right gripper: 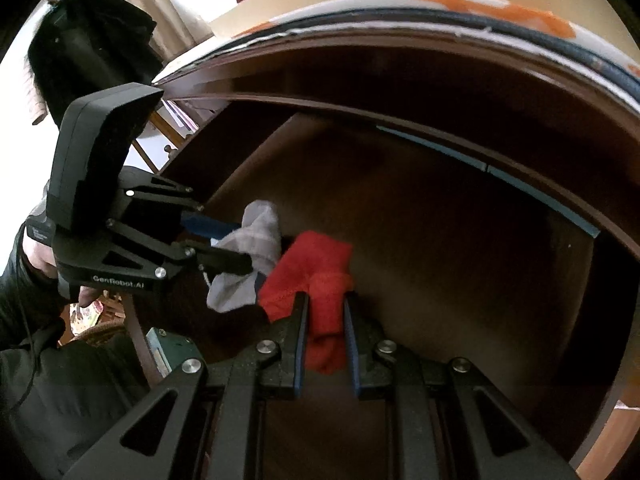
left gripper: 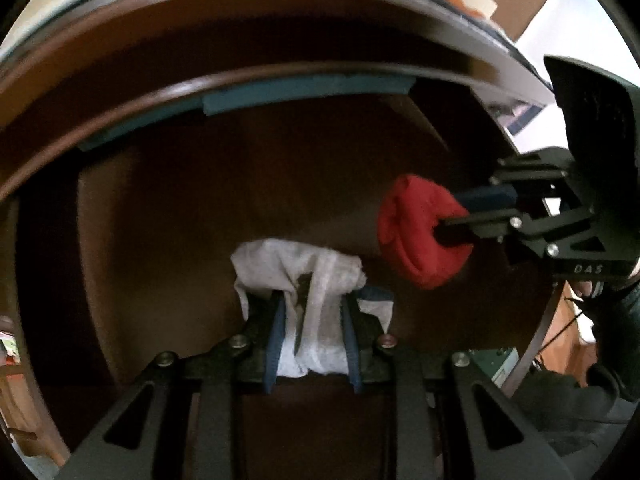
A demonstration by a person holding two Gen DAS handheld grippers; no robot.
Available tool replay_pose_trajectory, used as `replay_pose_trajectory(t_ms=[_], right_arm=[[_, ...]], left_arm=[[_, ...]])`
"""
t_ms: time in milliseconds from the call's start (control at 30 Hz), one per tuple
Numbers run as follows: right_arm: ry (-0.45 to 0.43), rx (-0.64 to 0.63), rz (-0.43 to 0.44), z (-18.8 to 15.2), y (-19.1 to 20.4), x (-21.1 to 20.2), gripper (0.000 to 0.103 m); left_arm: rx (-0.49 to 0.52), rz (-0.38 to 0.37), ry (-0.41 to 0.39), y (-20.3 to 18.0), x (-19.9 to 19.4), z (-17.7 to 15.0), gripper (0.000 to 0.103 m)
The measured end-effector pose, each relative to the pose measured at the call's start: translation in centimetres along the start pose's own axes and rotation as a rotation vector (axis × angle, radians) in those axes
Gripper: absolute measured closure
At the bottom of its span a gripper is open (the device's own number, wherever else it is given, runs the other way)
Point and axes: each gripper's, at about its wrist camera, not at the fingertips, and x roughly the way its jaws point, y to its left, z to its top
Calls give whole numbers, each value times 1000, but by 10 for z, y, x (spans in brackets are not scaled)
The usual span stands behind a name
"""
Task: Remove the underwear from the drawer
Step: 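Grasp the white sock with the left tool, then lift the white sock with the left tool over the tray while the right tool lifts the red sock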
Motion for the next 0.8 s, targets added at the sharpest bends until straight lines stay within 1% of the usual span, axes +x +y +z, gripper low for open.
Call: replay_pose_trajectory(t_ms=[33,67,100,200,300,367,533,733,800], right_arm=[[-11,-6,1,-1,1,-2,85],[-18,-8,0,-1,1,-4,85],[-23,-9,-1,-2,1,-5,85],[-31,-20,-5,-3,3,-8,85],[-46,-30,-7,-4,3,-11,85],[-57,-31,-8,-5,3,-14,85],[-96,-49,-21,-12,8,-24,85],[-147,-61,-21,-20,10,-34,85],[-162,-68,-22,-23,10,-37,85]], left_arm=[[-4,7,-23,2,-2,4,78],[-9,15,-45,21,-8,8,78],[-13,25,-65,32,-12,10,78],[-18,54,-124,36,-20,9,78],[5,92,-163,37,-25,5,78],[13,118,-188,34,-21,9,78],[37,177,-252,32,-31,3,78],[39,197,-309,33,-43,-6,78],[36,202,-324,38,-57,-13,79]])
